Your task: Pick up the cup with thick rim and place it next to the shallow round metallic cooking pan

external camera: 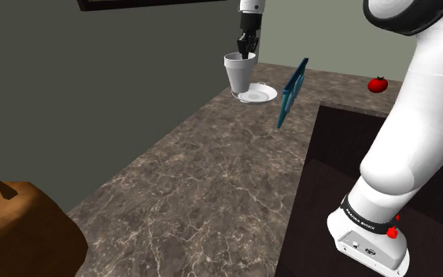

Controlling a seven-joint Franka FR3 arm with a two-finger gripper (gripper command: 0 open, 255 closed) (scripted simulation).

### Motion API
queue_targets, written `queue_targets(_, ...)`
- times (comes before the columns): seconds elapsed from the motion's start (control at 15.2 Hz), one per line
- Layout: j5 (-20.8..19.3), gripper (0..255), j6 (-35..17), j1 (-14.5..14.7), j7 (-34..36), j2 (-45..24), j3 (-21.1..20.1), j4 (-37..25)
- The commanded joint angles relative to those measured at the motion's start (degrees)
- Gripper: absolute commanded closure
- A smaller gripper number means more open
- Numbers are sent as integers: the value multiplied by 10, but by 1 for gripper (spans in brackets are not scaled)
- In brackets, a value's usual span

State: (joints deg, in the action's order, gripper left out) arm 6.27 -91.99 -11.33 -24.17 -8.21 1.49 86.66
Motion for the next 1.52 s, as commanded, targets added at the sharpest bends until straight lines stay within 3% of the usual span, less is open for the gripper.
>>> queue_targets(0.0, 1, 255, 12, -14, -24, -22, 10, -32)
queue_targets(0.4, 9, 255, 57, -62, -90, -110, 36, -158)
queue_targets(1.45, 8, 255, -75, -57, -101, -92, 35, -8)
